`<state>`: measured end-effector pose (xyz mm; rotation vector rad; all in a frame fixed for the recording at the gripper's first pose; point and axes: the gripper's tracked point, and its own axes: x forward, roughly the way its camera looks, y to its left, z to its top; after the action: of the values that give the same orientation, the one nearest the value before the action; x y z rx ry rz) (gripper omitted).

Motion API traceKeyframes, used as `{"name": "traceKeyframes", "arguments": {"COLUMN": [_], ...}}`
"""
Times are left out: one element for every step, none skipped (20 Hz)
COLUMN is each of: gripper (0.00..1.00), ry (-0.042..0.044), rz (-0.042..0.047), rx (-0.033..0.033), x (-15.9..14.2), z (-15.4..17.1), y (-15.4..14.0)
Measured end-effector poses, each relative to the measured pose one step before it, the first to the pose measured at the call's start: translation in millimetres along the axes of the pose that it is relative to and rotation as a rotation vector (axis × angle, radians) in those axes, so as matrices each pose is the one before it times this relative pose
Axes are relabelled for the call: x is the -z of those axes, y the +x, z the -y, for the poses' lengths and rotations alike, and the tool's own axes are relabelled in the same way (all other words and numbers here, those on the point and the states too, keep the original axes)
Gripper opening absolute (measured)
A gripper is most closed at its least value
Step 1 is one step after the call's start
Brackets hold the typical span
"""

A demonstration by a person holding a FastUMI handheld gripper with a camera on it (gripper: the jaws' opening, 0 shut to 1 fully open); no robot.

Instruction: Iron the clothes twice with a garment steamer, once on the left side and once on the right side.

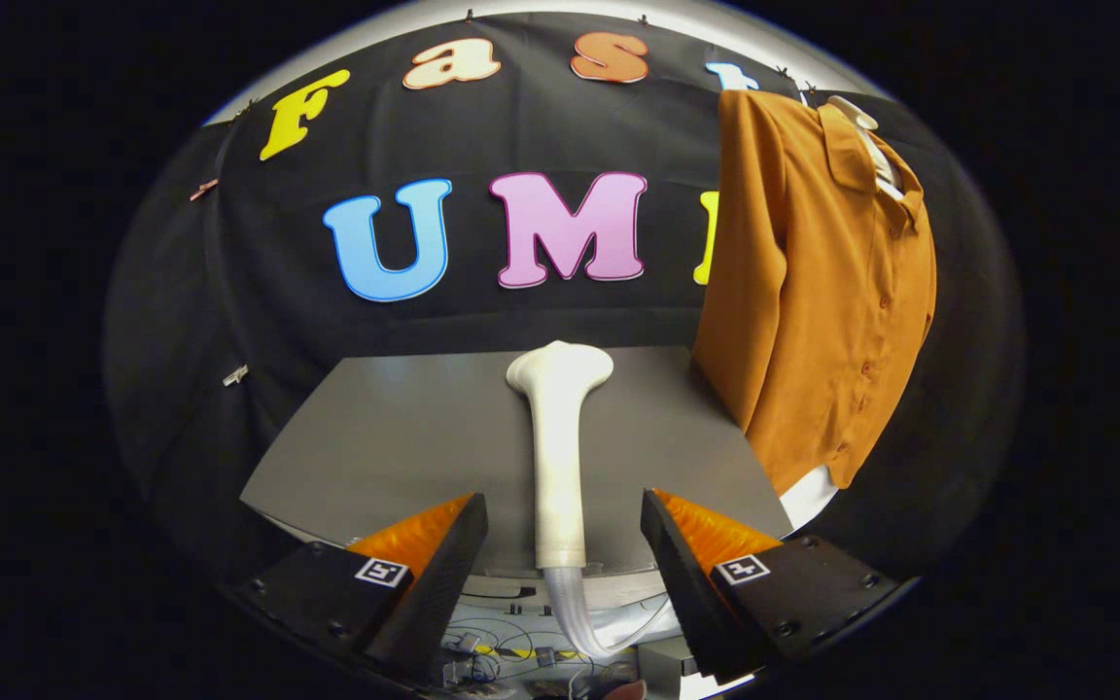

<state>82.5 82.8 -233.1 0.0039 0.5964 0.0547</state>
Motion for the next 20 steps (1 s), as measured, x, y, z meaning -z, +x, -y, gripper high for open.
{"name": "traceKeyframes", "arguments": {"gripper": [0.97, 0.96, 0.96, 0.96, 0.96, 0.96, 0.90, 0.86, 0.81, 0.77, 0.69, 0.61, 0.39, 0.39, 0.33, 0.30, 0.28, 0.22, 0.21, 0.21], "ry": [-0.00234, -0.00276, -0.00745, -0.00840, -0.01057, -0.00431, 0.00314, -0.00028, -0.00097, 0.00062, -0.00047, 0.00451, -0.00233, 0.01071, 0.00822, 0.01658, 0.03703, 0.00977, 0.00220, -0.00697], "rz": [-0.01027, -0.00471, -0.01022, -0.01271, -0.01304, -0.01453, -0.01440, -0.01624, -0.01684, -0.01134, 0.02481, -0.00090, 0.01912, 0.02244, 0.02351, 0.01625, 0.01902, 0.02783, 0.02400, 0.02368], "rx": [0.00318, 0.00446, 0.00343, 0.00446, 0.00112, -0.00042, -0.00228, -0.00110, -0.00030, 0.01031, 0.03410, -0.01501, -0.02064, -0.01509, -0.01450, -0.01277, -0.00875, -0.00155, 0.00197, 0.00142], "x": [2.04, 0.00, 1.66, 3.18, 2.74, 3.27, 3.95, 5.09, 3.08, 6.77, -10.44, 5.36, -1.55, -0.79, -0.62, -0.89, 3.20, -5.60, -2.55, -3.48], "z": [-0.15, -0.91, -1.41, -1.41, -2.65, -2.11, -2.76, -2.77, -1.49, 2.01, 8.26, -0.86, 0.16, -0.98, 2.61, -0.46, 0.39, 1.97, 1.99, 1.20], "y": [5.04, 5.98, 5.60, 5.55, 4.84, 4.58, 3.41, 3.01, 2.46, 0.71, 1.51, 3.97, -5.93, 1.03, 1.42, -2.11, -5.57, 0.40, -4.49, -4.87]}}
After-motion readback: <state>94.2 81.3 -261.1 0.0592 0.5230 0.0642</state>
